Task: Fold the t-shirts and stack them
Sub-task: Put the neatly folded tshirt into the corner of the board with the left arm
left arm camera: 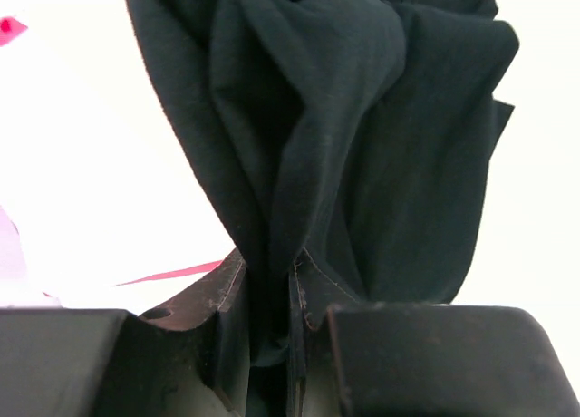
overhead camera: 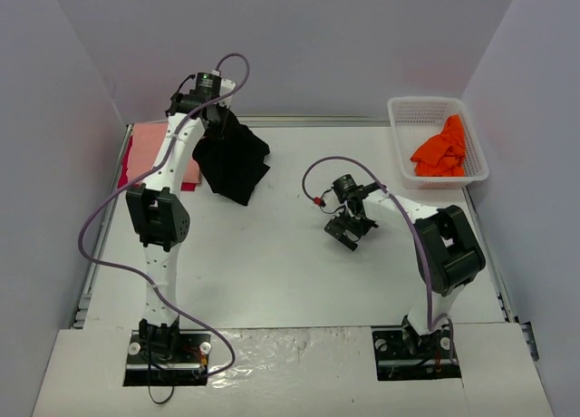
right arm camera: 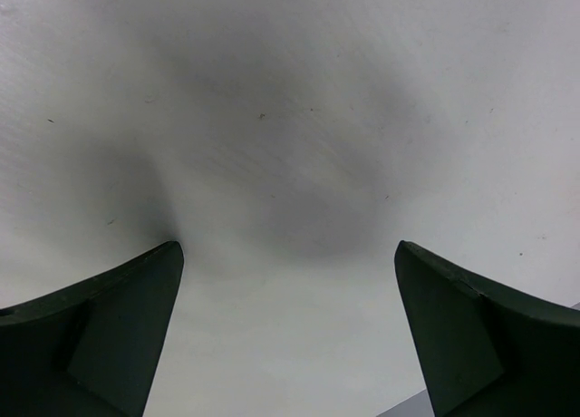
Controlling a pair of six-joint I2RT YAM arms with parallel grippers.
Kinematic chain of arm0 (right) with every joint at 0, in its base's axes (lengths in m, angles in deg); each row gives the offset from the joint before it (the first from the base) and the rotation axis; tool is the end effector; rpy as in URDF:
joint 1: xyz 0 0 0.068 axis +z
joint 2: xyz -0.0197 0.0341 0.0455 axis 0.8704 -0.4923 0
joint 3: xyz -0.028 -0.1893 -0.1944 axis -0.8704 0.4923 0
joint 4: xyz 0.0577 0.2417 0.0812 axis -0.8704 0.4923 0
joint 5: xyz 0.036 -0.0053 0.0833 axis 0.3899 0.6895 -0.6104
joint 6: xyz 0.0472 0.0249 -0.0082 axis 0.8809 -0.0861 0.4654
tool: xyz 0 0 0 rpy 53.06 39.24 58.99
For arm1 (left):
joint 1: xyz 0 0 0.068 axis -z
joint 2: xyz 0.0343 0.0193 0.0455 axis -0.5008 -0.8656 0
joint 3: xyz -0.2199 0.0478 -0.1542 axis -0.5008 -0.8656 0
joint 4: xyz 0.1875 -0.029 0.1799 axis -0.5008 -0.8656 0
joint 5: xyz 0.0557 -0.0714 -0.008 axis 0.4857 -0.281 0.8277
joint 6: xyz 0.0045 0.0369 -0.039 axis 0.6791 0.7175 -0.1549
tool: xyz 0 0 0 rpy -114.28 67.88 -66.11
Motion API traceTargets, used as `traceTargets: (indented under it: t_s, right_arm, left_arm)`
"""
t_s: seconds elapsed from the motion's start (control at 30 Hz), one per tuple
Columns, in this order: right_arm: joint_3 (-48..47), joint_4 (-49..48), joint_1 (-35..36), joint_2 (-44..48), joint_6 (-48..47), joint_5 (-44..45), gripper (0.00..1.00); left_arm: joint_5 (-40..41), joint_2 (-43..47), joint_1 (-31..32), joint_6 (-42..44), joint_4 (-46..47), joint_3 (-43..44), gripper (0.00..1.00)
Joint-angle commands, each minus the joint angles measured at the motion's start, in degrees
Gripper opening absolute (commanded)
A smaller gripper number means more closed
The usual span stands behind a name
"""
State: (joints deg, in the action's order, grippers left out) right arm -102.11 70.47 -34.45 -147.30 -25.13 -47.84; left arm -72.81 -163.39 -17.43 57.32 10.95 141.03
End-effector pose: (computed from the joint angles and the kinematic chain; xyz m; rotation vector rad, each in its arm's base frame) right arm 0.3073 0.1459 0.1636 -1.1661 2.4051 -0.1499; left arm 0.4783 -0.1063 0.3434 0.3303 2.3428 -0.0496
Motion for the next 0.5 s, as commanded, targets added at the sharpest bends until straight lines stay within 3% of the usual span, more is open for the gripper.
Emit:
traceTargets:
  t_s: [0.0, 0.47]
  right_arm:
    - [2.49, -0.70, -0.31, -3.04, 0.33, 3.05, 1.00]
    - [2.75, -0.79, -0.84, -5.33, 0.42, 3.76, 1.00]
  left_arm:
    - [0.94, 2.94, -1.02, -1.00, 2.70, 3.59, 0.02]
    - [-0.56, 5.14, -6.73, -0.74, 6.04, 4.91, 0.03]
